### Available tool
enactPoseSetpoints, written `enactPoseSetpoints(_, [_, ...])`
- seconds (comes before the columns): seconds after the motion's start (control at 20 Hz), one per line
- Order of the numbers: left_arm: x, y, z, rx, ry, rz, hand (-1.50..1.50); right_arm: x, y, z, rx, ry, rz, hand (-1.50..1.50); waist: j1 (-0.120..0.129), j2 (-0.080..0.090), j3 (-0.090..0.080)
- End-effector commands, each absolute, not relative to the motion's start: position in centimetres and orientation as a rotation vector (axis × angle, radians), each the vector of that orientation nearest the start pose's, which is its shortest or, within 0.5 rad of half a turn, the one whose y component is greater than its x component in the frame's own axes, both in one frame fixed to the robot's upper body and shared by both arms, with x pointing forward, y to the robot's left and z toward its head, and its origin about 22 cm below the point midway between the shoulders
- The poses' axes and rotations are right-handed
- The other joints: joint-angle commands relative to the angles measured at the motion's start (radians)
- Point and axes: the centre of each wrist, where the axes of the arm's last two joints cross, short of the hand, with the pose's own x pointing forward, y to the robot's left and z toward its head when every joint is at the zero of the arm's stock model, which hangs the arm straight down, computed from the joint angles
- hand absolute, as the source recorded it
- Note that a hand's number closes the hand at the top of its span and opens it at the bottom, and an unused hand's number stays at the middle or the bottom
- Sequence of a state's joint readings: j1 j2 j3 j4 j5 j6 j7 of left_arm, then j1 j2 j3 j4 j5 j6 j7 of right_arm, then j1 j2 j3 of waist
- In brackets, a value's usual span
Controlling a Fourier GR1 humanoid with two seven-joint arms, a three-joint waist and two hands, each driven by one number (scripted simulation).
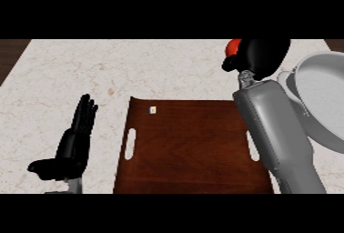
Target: Pick the tomato from the tray and place it in the pot
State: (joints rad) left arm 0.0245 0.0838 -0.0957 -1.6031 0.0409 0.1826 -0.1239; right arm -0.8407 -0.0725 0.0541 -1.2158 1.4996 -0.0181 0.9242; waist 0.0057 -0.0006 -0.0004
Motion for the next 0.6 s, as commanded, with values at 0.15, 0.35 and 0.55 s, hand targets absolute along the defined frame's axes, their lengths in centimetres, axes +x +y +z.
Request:
enactPoseSetpoints(0.15, [23.4, 21.4, -0.4, 0.107, -1.700, 0.041, 0.00, 38.9, -18.5, 17.7, -1.667, -1.020, 0.404, 1.50, -0.006, -0.001, 0.000])
enactPoseSetpoints(0.35, [22.7, 22.9, 1.5, 0.123, -1.700, 0.035, 0.00, 36.7, -24.0, 18.0, -1.675, -0.998, 0.378, 1.50, -0.011, -0.004, 0.001])
enactPoseSetpoints(0.55, [24.3, 23.4, 0.3, 0.118, -1.704, 0.040, 0.00, 37.8, -29.9, 18.4, -1.670, -0.959, 0.342, 1.50, -0.004, 0.002, 0.000])
